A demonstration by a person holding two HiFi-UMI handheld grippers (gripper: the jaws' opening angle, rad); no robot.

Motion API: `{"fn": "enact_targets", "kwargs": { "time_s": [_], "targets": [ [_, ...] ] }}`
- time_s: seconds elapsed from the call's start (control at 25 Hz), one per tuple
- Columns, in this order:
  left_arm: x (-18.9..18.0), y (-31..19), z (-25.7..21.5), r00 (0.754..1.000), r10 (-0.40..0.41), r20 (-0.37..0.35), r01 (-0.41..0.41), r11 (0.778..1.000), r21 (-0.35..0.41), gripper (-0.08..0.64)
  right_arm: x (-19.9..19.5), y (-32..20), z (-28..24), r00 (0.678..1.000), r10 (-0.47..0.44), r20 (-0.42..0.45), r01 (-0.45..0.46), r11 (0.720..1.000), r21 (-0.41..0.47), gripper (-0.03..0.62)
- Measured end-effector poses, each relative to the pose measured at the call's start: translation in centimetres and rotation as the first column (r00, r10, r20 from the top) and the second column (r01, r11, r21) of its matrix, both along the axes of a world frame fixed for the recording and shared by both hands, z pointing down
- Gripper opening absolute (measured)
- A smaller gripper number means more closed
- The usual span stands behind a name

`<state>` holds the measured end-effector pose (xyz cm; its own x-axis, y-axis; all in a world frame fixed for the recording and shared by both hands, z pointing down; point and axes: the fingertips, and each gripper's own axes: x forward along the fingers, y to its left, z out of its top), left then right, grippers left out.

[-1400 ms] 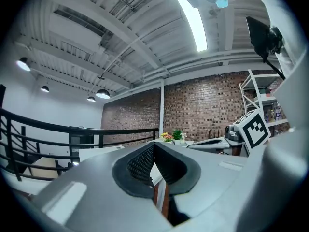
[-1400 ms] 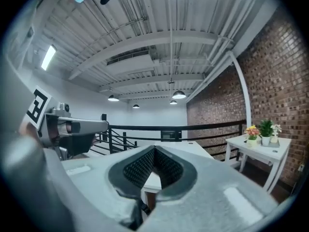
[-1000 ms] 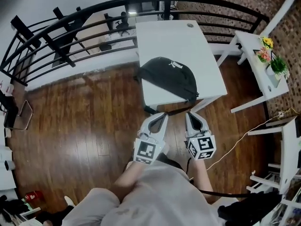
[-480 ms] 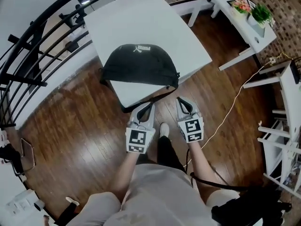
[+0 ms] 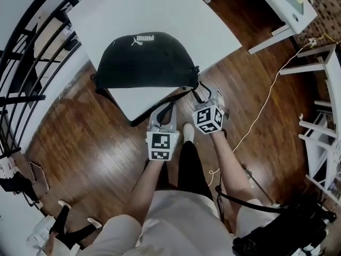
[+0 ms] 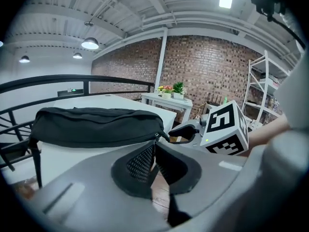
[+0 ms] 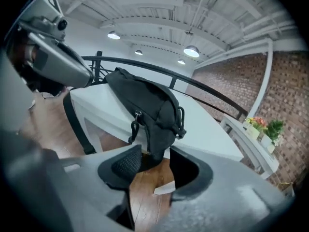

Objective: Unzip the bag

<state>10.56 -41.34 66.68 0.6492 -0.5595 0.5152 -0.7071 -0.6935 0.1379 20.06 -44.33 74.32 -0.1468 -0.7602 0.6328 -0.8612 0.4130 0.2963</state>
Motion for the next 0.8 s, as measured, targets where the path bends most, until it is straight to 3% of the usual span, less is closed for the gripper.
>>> {"fn": "enact_targets", "kwargs": {
  "time_s": [0.08, 0.16, 0.32, 0.52, 0.8],
  "targets": [
    [0.6, -0.3, 1.2, 1.000, 0.012, 0.003, -0.012, 1.000, -0.018, 0.053, 0.0, -0.7, 0.3, 1.000, -0.008, -0.017, 0.008, 1.000, 0.024, 0.167],
    [1.0, -0.6, 2.0, 1.000, 0.018, 0.007, -0.018, 0.999, -0.033, 0.086, -0.2, -1.0, 0.1, 1.000, -0.015, -0.014, 0.015, 1.000, 0.019, 0.098],
    [1.8, -0.9, 2.4, 1.000, 0.024, -0.005, -0.024, 0.998, -0.058, 0.118, -0.7, -0.2, -2.1, 0.996, -0.015, 0.090, 0.017, 1.000, -0.025, 0.040],
    [3.6, -1.4, 1.1, 0.996, 0.026, -0.086, -0.036, 0.993, -0.111, 0.166, -1.6, 0.4, -5.6, 0.967, 0.015, 0.254, 0.015, 0.993, -0.116, 0.038],
    [4.5, -2.4, 0.9, 0.995, 0.012, -0.095, -0.025, 0.990, -0.140, 0.158, -2.2, 1.1, -7.8, 0.961, 0.026, 0.275, 0.022, 0.985, -0.169, 0.037]
  ]
}}
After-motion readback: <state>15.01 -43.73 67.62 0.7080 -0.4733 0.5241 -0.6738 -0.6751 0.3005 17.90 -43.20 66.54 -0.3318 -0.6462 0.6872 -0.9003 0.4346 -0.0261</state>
